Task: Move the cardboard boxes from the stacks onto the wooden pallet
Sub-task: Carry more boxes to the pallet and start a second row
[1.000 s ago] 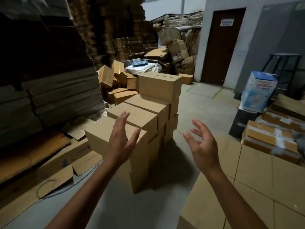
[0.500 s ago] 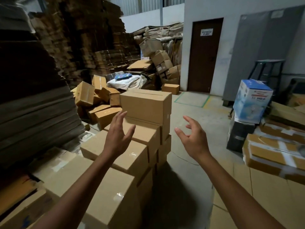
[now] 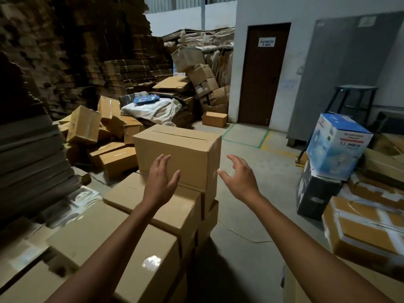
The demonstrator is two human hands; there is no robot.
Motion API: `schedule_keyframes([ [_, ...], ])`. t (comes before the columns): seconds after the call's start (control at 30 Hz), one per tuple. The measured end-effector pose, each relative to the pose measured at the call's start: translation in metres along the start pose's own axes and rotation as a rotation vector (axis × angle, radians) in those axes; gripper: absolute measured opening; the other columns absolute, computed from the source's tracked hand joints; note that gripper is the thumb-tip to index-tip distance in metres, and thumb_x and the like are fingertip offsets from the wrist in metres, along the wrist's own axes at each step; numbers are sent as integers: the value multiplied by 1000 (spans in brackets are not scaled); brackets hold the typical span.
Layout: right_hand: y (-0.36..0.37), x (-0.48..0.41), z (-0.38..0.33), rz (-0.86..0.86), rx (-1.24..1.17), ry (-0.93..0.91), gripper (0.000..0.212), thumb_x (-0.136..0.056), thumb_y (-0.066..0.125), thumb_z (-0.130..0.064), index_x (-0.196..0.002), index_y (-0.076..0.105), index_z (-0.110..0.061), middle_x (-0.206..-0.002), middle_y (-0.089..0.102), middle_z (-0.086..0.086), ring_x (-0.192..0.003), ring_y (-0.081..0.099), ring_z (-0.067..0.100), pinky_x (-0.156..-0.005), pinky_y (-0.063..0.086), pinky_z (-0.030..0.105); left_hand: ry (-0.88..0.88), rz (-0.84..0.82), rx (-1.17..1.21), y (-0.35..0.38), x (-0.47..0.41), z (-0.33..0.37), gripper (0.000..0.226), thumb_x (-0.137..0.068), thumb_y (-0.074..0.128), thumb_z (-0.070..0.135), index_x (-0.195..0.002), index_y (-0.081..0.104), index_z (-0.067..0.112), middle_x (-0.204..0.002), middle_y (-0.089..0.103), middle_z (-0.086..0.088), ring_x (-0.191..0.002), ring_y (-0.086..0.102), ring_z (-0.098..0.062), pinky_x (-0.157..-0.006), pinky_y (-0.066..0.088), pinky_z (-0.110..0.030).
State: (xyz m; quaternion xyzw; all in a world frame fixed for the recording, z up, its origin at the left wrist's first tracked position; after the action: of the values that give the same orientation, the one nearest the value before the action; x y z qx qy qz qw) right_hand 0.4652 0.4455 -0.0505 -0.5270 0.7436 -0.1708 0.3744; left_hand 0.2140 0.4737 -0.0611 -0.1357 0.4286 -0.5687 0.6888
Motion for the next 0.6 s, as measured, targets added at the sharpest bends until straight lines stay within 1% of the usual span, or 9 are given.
schedule_keyframes([
  [0.17, 51, -104, 45, -33, -3, 80, 62, -95, 64, -42, -149, 44, -19, -151, 48, 7, -133, 51, 26, -104, 50, 45, -28, -24, 30, 67, -98, -31, 61, -99, 58, 36, -152, 36, 16, -160, 32, -11, -147, 30, -26, -114, 35, -44],
  [0.27, 76, -164, 67, -59, -23, 121, 61, -95, 64, -42, -149, 44, -19, -151, 48, 7, -132, 52, 27, -103, 50, 45, -16, -58, 11, 107, -156, -41, 61, -99, 59, 36, -151, 38, 12, -158, 34, -13, -146, 32, -27, -115, 36, -44],
  [0.43, 107, -251, 110, -119, -61, 191, 64, -94, 66, -42, -149, 44, -18, -149, 50, 9, -132, 52, 27, -105, 48, 44, -95, -77, 19, 166, -222, -56, 61, -99, 58, 36, -152, 36, 13, -160, 29, -13, -147, 27, -26, -116, 31, -43],
  [0.47, 114, -268, 121, -128, -80, 211, 64, -94, 66, -42, -149, 44, -17, -150, 50, 9, -132, 52, 28, -106, 47, 44, -148, -66, 58, 178, -233, -63, 62, -100, 58, 35, -152, 35, 12, -160, 29, -13, -147, 28, -27, -116, 31, -43],
  [0.5, 120, -286, 133, -136, -100, 232, 63, -94, 66, -42, -149, 45, -17, -150, 50, 9, -132, 52, 28, -107, 47, 44, -241, -47, 137, 189, -243, -73, 62, -100, 58, 33, -153, 34, 10, -159, 29, -13, -145, 30, -28, -115, 32, -43],
  [0.53, 127, -303, 145, -147, -119, 251, 63, -94, 66, -42, -148, 45, -18, -150, 50, 9, -132, 52, 29, -107, 47, 45, -382, -19, 258, 201, -250, -87, 63, -100, 58, 31, -153, 32, 9, -158, 29, -14, -143, 33, -28, -112, 34, -43],
  [0.6, 141, -337, 171, -187, -150, 283, 63, -94, 66, -42, -148, 45, -17, -150, 50, 9, -133, 51, 29, -107, 46, 43, -727, 62, 549, 227, -257, -114, 62, -100, 58, 30, -151, 32, 8, -155, 34, -15, -136, 40, -30, -105, 37, -41],
])
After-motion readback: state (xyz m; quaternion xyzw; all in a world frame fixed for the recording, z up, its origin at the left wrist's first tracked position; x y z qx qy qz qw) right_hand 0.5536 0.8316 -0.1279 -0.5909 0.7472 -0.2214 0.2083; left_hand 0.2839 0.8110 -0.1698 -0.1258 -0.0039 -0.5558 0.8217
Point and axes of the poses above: each hand's wrist, its own x-axis away from the middle knuckle, its own y-axis out of the palm, z = x × y, the point moved 8 cm from there along -x, towards the middle knuckle
